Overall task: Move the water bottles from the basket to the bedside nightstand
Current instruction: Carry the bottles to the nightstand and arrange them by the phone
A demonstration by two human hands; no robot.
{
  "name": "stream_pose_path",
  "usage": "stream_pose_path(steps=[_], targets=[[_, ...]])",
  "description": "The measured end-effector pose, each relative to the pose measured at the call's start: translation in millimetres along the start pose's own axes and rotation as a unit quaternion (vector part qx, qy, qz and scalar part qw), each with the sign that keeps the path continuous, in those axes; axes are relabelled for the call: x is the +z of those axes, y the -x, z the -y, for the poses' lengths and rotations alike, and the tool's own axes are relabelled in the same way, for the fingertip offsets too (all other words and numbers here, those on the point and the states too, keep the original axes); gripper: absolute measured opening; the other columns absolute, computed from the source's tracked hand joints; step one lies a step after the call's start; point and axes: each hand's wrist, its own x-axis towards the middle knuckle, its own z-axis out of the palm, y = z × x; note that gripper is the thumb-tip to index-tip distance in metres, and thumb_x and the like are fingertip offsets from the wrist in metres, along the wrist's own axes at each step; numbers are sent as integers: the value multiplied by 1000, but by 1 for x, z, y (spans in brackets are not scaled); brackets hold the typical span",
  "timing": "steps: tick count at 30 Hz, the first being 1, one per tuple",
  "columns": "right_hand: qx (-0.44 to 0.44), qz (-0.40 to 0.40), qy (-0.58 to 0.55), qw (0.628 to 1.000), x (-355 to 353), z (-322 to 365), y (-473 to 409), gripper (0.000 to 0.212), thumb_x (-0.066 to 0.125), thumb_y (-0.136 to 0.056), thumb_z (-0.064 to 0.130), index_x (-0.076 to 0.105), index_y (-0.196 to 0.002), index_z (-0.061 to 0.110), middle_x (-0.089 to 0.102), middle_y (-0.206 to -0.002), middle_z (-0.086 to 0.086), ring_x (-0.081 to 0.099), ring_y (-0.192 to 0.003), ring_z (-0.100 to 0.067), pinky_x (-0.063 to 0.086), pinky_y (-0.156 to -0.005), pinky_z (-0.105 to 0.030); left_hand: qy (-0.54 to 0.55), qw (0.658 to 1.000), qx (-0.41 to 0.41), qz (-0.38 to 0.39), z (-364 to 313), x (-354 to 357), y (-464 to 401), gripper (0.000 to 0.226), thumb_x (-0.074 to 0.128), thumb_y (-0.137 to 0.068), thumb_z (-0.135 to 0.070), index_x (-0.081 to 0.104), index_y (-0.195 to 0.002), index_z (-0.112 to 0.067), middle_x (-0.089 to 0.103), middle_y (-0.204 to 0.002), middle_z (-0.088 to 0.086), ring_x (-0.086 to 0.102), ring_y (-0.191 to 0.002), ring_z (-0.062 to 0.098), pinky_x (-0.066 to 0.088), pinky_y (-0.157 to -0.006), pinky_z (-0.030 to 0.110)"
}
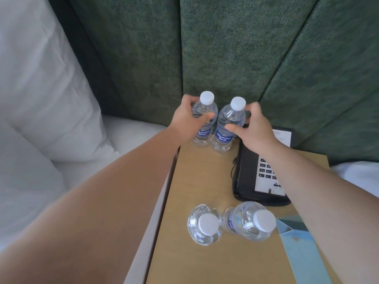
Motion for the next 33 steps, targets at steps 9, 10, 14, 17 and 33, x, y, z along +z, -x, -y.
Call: stream_pose_path(steps=[9, 10, 14, 17, 33], targets=[[26, -49, -12, 998, 8, 6, -4, 53, 73, -81, 26, 40, -121, 16, 58, -110, 1, 56, -103, -20, 38, -78, -29, 21, 999, 4, -27, 1, 7, 0, 45, 74, -80, -32, 42, -112, -33, 58, -98, -22, 57, -89, -10, 45, -74, 13], [26, -53, -13, 998, 9, 6, -3, 53, 73, -82, 26, 40, -122, 17, 57, -110, 2, 56, -104, -20, 38, -78, -29, 24, 999, 3, -27, 1, 8, 0, 45, 74, -81, -31, 42, -113, -32, 59, -98, -22, 57, -88, -10, 45, -75, 14], [29, -41, -34, 998, 12, 5, 4, 60, 68, -86, 26, 35, -136, 24, 59, -124, 1, 55, -115, -20, 40, -86, -30, 22, 999, -12, -35, -4, 8, 6, 57, 73, -82, -33, 41, -129, -26, 59, -110, -14, 59, -100, 0, 48, -89, 26], [32, -10, -41, 999, 7, 6, 15, 79, 67, -86, 31, 19, -149, 31, 51, -139, 1, 52, -123, -20, 41, -101, -35, -16, 998, -49, -41, -3, 6, 21, 89, 72, -79, -46, 22, -148, -19, 43, -145, 3, 44, -131, 19, 37, -102, 31], [-7, 100, -121, 988, -48, -4, 192, 66, 49, -62, 85, 48, -120, 54, 53, -125, 27, 51, -118, 8, 41, -103, -27, 102, 982, -5, 158, -5, -13, 231, 75, 64, -64, -73, 45, -130, -43, 52, -134, -10, 46, -126, 0, 38, -102, 24]])
